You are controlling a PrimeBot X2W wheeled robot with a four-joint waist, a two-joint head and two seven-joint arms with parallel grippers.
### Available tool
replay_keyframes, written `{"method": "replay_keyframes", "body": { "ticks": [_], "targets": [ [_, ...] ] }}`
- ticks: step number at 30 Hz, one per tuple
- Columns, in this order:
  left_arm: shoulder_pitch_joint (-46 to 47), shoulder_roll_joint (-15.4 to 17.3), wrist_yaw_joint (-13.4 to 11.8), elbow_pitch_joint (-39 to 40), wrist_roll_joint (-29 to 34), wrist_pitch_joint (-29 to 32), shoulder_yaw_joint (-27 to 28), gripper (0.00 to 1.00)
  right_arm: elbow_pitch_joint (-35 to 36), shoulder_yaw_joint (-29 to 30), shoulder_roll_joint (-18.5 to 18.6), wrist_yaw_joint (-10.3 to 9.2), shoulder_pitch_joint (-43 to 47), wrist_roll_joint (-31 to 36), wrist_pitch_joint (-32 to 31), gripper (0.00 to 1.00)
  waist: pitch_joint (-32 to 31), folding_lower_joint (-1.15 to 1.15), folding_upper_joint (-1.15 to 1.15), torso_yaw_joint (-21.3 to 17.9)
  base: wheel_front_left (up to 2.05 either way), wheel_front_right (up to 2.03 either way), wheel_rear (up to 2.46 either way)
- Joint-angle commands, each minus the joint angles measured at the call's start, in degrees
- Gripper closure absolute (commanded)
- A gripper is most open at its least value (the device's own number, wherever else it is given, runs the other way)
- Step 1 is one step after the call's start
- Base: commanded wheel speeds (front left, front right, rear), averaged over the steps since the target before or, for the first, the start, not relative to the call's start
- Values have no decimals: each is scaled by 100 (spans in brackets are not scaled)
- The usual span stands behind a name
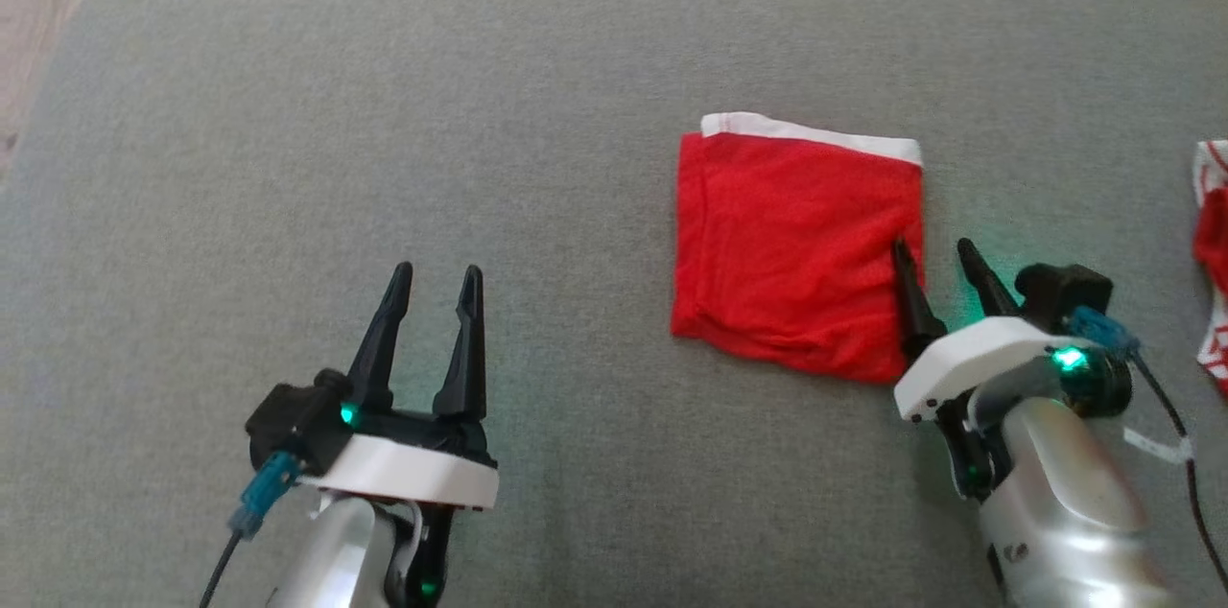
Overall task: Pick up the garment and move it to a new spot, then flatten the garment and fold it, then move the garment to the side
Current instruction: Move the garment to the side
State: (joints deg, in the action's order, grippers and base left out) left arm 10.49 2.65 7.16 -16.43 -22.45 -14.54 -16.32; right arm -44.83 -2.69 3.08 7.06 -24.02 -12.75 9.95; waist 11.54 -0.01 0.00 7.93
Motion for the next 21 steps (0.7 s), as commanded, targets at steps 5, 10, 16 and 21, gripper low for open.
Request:
{"method": "replay_keyframes", "body": {
  "ticks": [5, 10, 16, 21],
  "targets": [
    [243, 22, 33, 136, -53, -46, 117, 0, -466, -387, -20, 43, -440, -297, -251, 0, 109, 1, 0, 170, 0, 0, 0],
    [237, 22, 33, 91, -66, -46, 74, 0, -969, -683, -20, 43, -579, -458, -483, 5, 80, 1, 0, 214, 0, 0, 0],
    [226, 22, 29, 51, -45, -46, 143, 0, -1148, -939, -20, 43, -696, -497, -272, 100, -44, 1, 0, 145, 0, 0, 0],
    [157, 22, 30, 56, 12, -46, 202, 0, -1237, -1046, -20, 43, -867, -42, 120, 100, -230, 1, 0, -70, 0, 0, 0]
  ]
}}
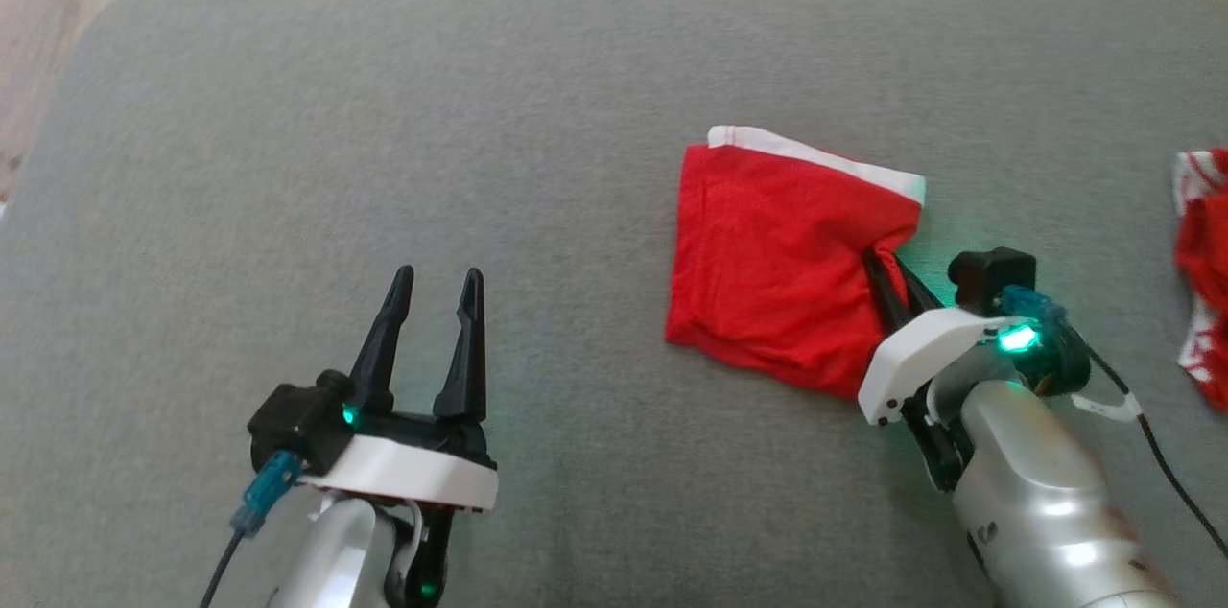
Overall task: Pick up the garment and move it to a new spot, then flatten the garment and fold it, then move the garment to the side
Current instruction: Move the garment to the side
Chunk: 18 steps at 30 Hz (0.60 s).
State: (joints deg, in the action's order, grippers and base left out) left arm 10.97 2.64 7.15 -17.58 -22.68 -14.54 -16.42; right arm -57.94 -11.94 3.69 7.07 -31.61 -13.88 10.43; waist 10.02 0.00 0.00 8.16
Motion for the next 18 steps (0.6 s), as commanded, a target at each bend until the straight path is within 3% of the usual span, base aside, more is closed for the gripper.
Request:
{"method": "replay_keyframes", "body": {
  "ticks": [1, 5, 9, 13, 18],
  "targets": [
    [99, 23, 31, 180, 44, -46, 217, 0, 70, -116, -78, 42, -148, 203, 128, 100, -111, 0, 0, -149, 0, 0, 0],
    [62, 23, 31, 226, 62, -46, 220, 0, 176, -197, 72, 42, -253, 730, 282, 100, -230, 0, 0, -408, 0, 0, 0],
    [44, 23, 31, 291, 70, -46, 237, 0, 415, -448, 446, 42, -318, 1128, 333, 100, -266, 0, 0, -703, 0, 0, 0],
    [38, 23, 31, 319, 90, -46, 277, 0, 703, -758, 1029, 42, -420, 1246, 265, 100, -228, 0, 0, -998, 0, 0, 0],
    [96, 23, 31, 343, 77, -46, 269, 0, 1160, -1187, 2011, 42, -523, 1044, 21, 100, -61, 0, 0, -1266, 0, 0, 0]
  ]
}}
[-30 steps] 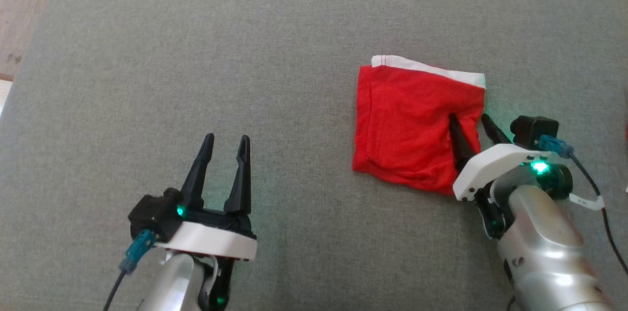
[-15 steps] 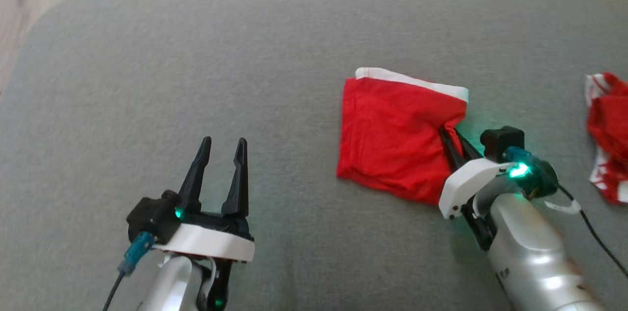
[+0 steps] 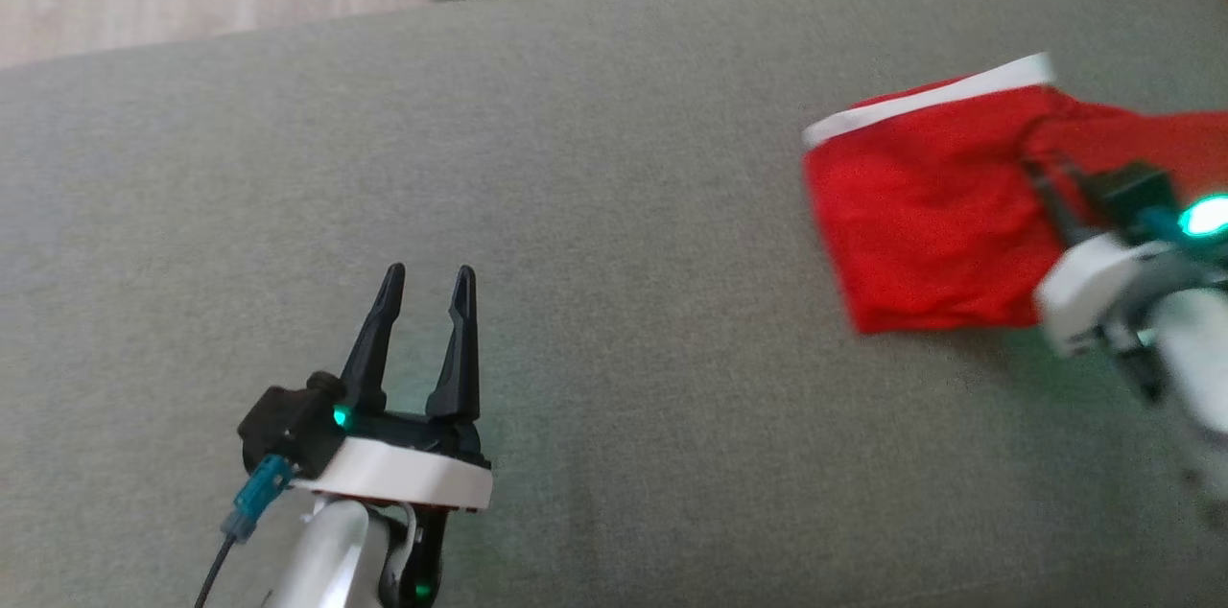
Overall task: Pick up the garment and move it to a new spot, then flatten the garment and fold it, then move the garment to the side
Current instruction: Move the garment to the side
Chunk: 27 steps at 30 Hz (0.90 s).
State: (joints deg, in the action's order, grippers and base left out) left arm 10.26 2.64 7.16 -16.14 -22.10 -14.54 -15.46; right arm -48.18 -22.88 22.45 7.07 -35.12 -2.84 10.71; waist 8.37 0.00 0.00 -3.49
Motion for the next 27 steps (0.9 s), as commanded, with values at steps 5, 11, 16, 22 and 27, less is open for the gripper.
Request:
{"method": "replay_keyframes", "body": {
  "ticks": [5, 11, 16, 22, 27],
  "targets": [
    [297, 23, 31, 213, 13, -46, 133, 0, 620, -458, 1202, 42, -185, -505, -283, 100, 362, 0, 0, -214, 0, 0, 0],
    [516, 23, 32, 196, -1, -46, 39, 0, 795, -277, 2391, 42, -21, -839, -504, 100, 750, 0, 0, -118, 0, 0, 0],
    [642, 23, 32, 155, 23, -46, 49, 0, 765, 238, 2603, 42, 146, -816, -622, 100, 988, 0, 0, 6, 0, 0, 0],
    [692, 23, 32, 122, 49, -46, 48, 0, 592, 666, 2530, 42, 320, -748, -723, 100, 1097, 0, 0, 86, 0, 0, 0],
    [718, 23, 32, 93, 81, -46, 50, 0, 404, 919, 2373, 42, 407, -664, -793, 100, 1121, 0, 0, 111, 0, 0, 0]
  ]
}}
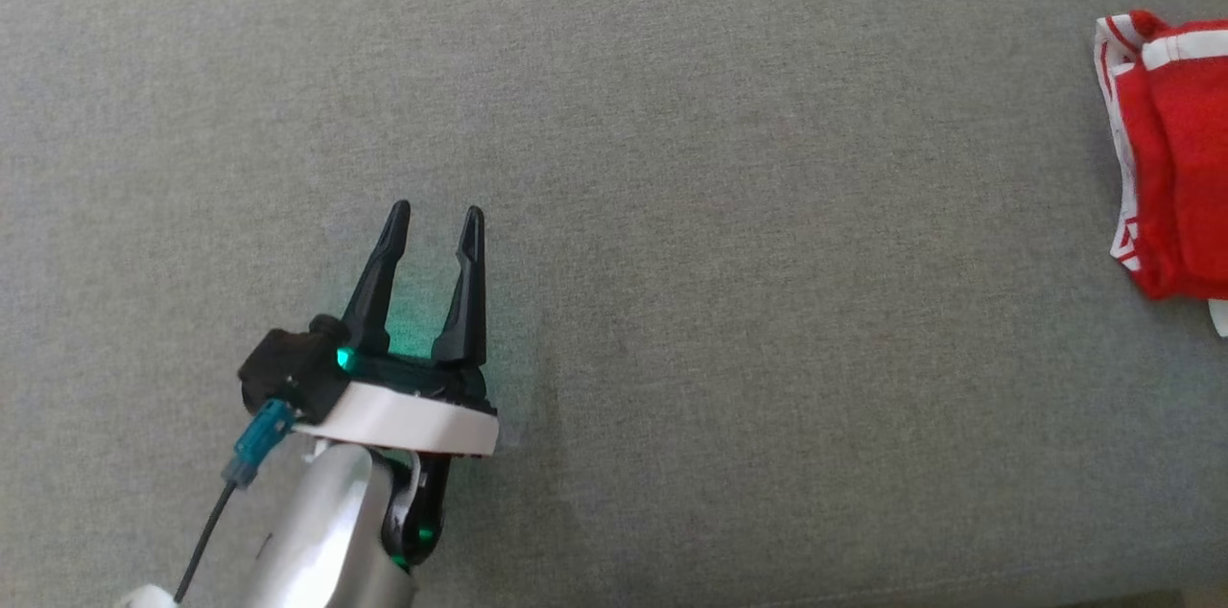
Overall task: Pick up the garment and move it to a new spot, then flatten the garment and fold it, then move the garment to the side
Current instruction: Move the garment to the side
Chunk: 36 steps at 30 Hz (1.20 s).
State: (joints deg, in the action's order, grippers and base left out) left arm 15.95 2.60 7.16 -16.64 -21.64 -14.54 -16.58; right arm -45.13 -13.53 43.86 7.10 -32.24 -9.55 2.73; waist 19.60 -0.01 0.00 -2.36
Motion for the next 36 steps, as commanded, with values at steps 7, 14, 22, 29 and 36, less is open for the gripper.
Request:
{"method": "replay_keyframes", "body": {
  "ticks": [7, 14, 22, 29, 36],
  "targets": [
    [108, 28, 33, 78, 60, -46, 166, 0, 56, 377, -96, 39, 114, 204, 26, 0, -142, 1, 0, -42, 0, 0, 0],
    [-65, 28, 33, 60, 35, -46, 260, 0, 565, 726, -562, 39, 102, 420, 367, 0, -599, 1, 0, -90, 0, 0, 0],
    [-429, 28, -9, 293, 142, -46, 660, 0, 1778, 742, -1648, 39, 423, 249, 724, 0, -1316, 1, 0, -87, 0, 0, 0],
    [-780, 28, -103, 548, 343, -46, 774, 0, 2562, 906, -2709, 39, 1335, 175, 1041, 0, -1715, 1, 0, 7, 0, 0, 0],
    [-1047, 28, -123, 653, 396, -46, 856, 0, 2765, 1132, -3625, 39, 2057, 17, 1188, 0, -1851, 1, 0, 86, 0, 0, 0]
  ]
}}
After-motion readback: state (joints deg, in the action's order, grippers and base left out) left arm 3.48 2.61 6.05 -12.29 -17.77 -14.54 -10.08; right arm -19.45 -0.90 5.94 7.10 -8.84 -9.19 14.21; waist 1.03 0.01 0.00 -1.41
